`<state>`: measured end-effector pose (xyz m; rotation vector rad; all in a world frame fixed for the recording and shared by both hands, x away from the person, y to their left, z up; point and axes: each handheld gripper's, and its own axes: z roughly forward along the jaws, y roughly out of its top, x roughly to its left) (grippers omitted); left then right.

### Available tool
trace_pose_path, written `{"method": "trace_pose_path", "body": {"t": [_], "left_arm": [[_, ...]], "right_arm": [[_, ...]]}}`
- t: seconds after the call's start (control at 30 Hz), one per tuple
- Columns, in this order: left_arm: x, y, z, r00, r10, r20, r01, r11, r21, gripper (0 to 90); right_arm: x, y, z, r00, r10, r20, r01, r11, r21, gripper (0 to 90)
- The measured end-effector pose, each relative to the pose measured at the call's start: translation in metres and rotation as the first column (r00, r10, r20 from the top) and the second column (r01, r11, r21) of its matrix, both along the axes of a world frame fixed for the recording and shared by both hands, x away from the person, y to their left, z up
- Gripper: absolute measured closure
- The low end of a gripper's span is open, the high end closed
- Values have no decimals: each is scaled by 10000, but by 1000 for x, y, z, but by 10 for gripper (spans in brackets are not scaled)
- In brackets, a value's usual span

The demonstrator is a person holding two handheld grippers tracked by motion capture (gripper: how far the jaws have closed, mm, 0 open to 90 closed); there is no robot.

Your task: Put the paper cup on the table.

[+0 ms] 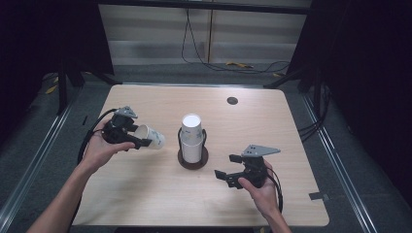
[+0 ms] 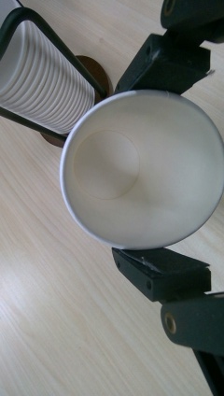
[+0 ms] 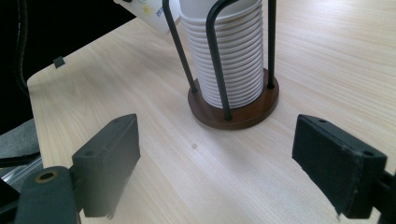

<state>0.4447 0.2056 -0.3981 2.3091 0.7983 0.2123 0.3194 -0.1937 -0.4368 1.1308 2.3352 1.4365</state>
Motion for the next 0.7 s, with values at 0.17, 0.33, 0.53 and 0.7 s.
{"method": "trace_pose_path", "body": {"t": [0.17, 0.33, 0.53, 0.7], "left_arm": [[5, -6, 6, 9999, -120, 73, 117, 9991, 416, 246], [12, -14, 7, 9997, -231, 84, 223, 9954, 934, 243], [16, -25, 9, 9997, -252, 63, 240, 9894, 1429, 244], [21, -32, 4, 9996, -254, -130, 276, 9762, 2150, 243]], "right_arm": [[1, 0, 0, 10000, -8, -32, 8, 10000, 3, 151], [0, 1, 0, 10000, 47, -79, -46, 10000, 10, 151], [2, 3, -2, 9996, 214, -195, -214, 9998, -39, 152], [1, 2, -1, 9996, 208, -170, -209, 9998, -25, 151]]}}
